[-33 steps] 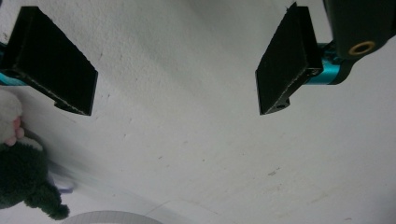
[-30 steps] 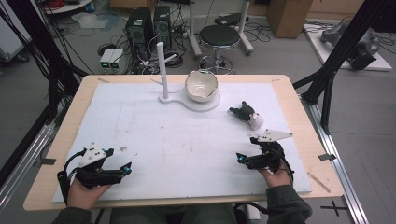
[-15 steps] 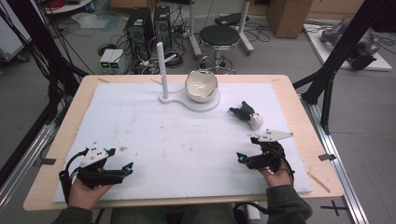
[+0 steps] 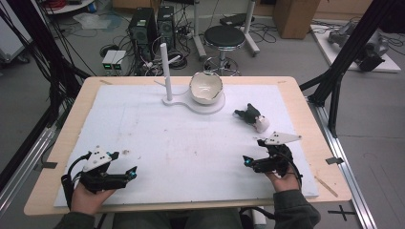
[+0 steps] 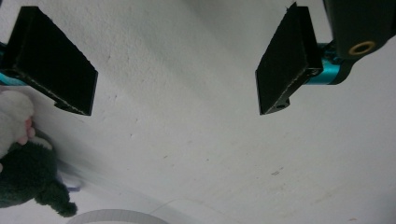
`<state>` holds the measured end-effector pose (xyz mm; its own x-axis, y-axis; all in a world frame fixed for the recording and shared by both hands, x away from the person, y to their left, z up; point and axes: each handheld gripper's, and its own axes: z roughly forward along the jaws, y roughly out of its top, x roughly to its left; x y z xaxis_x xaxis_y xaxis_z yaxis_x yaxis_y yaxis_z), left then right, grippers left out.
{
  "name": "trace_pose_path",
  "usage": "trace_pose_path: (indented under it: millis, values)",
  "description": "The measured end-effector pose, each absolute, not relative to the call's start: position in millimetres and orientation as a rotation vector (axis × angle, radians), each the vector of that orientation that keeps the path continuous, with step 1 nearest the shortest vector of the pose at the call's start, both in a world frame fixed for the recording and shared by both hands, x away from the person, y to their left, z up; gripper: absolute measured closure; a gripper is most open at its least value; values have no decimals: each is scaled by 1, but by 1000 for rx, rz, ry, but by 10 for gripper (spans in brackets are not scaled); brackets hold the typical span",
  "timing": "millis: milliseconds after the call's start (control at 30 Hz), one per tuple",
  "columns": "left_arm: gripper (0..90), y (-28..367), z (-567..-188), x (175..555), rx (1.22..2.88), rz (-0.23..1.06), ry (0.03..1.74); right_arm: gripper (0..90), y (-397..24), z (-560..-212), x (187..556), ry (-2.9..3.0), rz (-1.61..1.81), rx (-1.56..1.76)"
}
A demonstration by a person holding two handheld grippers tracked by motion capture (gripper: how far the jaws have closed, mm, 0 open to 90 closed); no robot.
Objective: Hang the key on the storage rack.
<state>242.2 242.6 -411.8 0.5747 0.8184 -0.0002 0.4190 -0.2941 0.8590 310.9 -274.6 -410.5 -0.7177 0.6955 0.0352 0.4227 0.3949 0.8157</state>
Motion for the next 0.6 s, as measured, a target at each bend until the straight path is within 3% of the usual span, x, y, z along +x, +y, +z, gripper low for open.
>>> trace_pose_path:
  millis: [600]
  values:
    - [169,243,-411,242,1912,568,1001,120,-288,-386,329,2319,1204,1011]
